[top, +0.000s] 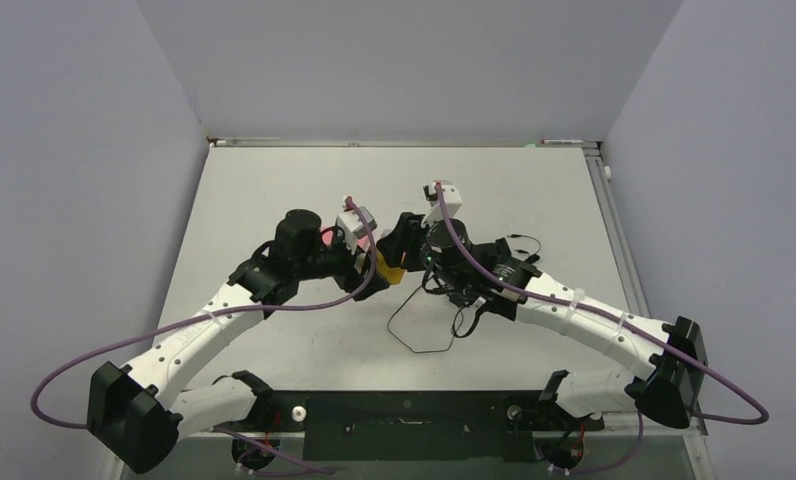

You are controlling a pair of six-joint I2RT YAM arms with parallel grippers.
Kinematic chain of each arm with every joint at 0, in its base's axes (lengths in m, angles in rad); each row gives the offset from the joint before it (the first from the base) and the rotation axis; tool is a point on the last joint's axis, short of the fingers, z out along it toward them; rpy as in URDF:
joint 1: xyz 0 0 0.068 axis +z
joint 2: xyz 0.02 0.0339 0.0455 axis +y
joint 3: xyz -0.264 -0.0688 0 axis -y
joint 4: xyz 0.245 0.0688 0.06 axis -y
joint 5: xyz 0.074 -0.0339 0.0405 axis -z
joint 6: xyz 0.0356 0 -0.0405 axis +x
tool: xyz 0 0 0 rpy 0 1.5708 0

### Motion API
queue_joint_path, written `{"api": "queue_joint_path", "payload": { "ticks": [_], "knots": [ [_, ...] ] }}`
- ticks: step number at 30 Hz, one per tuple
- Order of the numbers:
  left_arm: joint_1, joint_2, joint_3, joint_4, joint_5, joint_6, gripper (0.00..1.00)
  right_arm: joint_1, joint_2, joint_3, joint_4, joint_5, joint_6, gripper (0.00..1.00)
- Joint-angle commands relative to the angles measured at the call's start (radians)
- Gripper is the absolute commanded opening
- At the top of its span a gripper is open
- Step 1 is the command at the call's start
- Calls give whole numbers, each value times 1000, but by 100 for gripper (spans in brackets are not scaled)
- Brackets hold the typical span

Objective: Pull the plug off the socket
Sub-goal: Remove the plug from the socket.

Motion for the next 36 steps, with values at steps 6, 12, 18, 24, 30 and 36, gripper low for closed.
{"api": "queue_joint_path", "payload": {
  "ticks": [6,12,18,24,30,36],
  "knots": [
    [-38,-49,8,80,-126,50,0,-126,-40,-12,78,-262,54,5],
    [-73,-49,10,57,-176,85,0,-184,-19,-10,58,-342,67,5],
    [-101,-46,10,36,-227,112,0,-229,3,-22,74,-448,85,5],
    [-101,-44,11,36,-227,112,0,-243,13,-35,75,-457,85,5],
    [-100,-40,12,34,-226,111,0,-223,13,-21,45,-400,64,5],
    [-90,-40,13,37,-202,97,0,-140,16,16,-12,-249,22,5]
  ]
}}
